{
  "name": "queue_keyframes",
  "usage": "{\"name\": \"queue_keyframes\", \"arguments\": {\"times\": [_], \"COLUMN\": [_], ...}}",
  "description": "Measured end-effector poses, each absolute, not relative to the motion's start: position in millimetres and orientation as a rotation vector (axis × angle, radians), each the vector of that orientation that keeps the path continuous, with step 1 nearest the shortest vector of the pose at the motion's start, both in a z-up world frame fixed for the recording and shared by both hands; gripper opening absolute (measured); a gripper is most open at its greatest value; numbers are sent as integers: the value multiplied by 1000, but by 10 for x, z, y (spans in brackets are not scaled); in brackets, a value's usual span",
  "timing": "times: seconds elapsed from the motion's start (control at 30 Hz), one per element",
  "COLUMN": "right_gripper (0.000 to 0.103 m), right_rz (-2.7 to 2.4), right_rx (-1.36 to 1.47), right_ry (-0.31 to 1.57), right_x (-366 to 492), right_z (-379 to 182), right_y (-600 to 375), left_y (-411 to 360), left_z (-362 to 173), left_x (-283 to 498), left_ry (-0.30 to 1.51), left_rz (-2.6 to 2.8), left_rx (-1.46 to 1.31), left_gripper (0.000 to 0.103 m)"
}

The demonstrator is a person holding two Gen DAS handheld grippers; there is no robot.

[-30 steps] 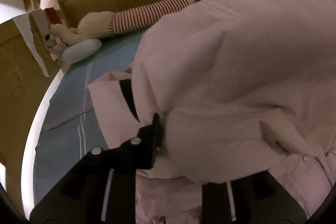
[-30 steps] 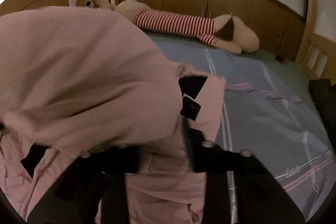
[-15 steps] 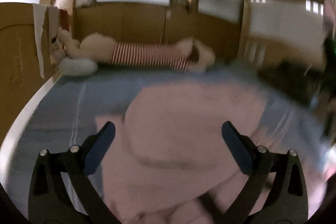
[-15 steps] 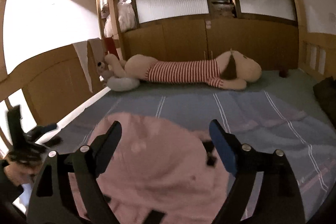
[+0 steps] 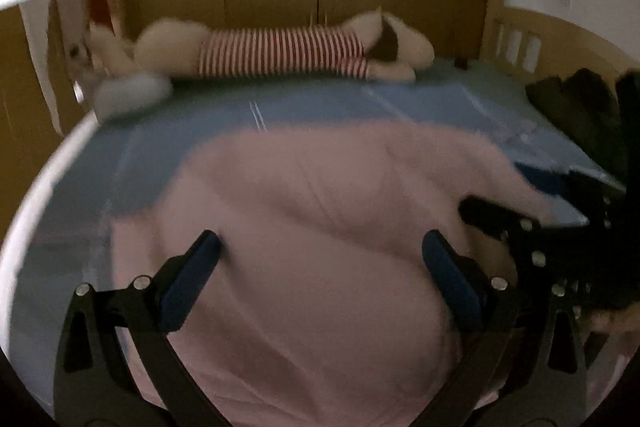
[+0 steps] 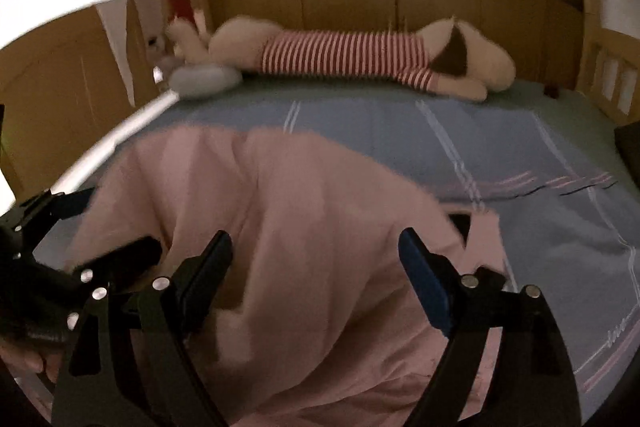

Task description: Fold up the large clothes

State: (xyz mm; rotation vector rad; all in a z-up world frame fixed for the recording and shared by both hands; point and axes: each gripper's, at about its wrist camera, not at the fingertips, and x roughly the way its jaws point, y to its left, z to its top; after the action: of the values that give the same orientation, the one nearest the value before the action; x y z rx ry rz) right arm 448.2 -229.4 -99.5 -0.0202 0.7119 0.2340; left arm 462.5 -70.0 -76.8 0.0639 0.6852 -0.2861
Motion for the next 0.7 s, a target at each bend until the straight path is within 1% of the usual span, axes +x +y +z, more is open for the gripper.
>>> {"name": "queue_keyframes", "arguments": {"times": [0.1,0.23,0.3,0.43,0.7], "right_gripper": [86,92,95,96,101], "right_rz": [223,229,231,244,229], "right_rx": [-47,-44,-66,-40,-68], "right_ry": [770,762,753,749,734], "right_x": [4572,4597,4587,4593,4621], "right_z": [-1271,-1482,-1555,-1690,-1741], "right_y": [-2306,-2289,-2253,-2298,-2245], "left_y": [-617,-672,-672,-692,-734], "left_z": [-1135,-1410,-1452,-1533,-1648], "left_x": [4737,4701,4727,4768,4717], "left_ry": [768,712,714,686,669], "left_rz": [-281,-279,-282,-291,-279], "left_rx": [30,181,174,172,180], "left_gripper": [101,101,101,101,101]}}
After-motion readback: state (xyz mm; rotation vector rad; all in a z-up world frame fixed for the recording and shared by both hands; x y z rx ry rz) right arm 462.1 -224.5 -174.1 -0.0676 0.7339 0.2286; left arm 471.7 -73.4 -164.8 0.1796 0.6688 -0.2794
